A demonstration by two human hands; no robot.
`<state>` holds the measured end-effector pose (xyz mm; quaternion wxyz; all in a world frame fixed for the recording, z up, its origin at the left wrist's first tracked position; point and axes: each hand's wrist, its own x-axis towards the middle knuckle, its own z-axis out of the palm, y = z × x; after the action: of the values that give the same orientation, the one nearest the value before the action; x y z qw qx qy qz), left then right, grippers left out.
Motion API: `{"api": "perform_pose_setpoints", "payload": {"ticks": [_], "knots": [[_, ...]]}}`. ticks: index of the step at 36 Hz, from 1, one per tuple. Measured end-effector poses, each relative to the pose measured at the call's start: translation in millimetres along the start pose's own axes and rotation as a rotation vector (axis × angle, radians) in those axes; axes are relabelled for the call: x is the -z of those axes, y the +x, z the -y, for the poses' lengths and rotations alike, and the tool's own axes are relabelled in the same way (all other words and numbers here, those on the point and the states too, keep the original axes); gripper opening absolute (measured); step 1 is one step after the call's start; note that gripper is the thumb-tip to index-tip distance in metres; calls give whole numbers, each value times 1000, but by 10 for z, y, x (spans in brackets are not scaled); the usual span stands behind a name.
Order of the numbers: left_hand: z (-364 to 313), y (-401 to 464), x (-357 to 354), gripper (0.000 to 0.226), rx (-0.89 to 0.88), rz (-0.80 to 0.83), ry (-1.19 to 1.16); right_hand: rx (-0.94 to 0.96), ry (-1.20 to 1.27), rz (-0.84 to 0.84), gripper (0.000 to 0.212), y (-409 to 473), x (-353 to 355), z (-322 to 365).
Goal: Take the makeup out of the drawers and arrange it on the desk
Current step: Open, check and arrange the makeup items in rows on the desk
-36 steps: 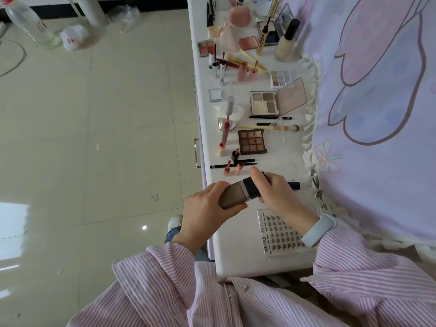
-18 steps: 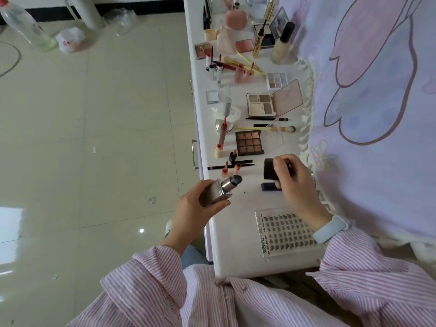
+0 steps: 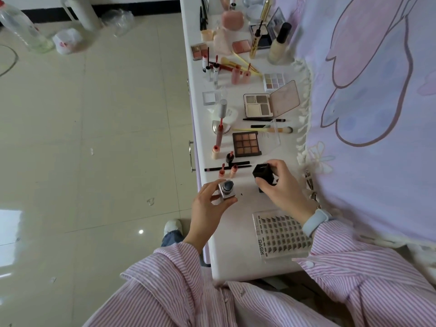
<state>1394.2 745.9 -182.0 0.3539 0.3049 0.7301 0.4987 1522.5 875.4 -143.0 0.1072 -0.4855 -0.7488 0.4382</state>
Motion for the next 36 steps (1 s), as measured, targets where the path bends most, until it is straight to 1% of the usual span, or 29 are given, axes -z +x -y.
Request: {"api": "perform_pose_setpoints", "payload": {"ticks": [3, 5, 8, 12, 16, 20, 22, 24, 27, 29, 31, 33, 36], "knots": [[-3, 54, 6, 46, -40, -3, 35, 134, -211, -4, 38, -28, -60, -58], [5, 76, 15, 48, -51, -4, 45, 202, -288, 20, 39, -57, -101, -85], [29, 87, 24, 47, -62, -11, 47, 237, -366, 60, 41, -97, -161, -123], [68, 67, 15, 50, -67, -16, 62, 283, -487, 70, 38, -104, -231, -145], [80, 32, -11, 53, -59, -43, 62, 306, -566, 91, 40, -67, -284, -142], [78, -13, -31, 56, -41, -63, 56, 319, -607, 69, 46, -66, -307, -181], [92, -37, -29, 57, -46, -84, 110, 345, -610, 41, 50, -93, -292, -211], [123, -63, -17, 60, -54, -104, 198, 366, -618, -16, 49, -130, -247, -246], [163, -127, 5, 62, -21, -116, 333, 316, -672, -107, 40, -153, -148, -347], [199, -165, 6, 64, 2, -108, 424, 248, -772, -114, 35, -141, -87, -398], [243, -199, -5, 67, 50, -74, 487, 184, -901, -57, 32, -119, -38, -388], [277, -225, -18, 66, 110, -42, 498, 152, -1001, 29, 30, -98, -31, -357], [298, -250, -31, 62, 128, -18, 505, 134, -1048, 47, 29, -74, -55, -330]]}}
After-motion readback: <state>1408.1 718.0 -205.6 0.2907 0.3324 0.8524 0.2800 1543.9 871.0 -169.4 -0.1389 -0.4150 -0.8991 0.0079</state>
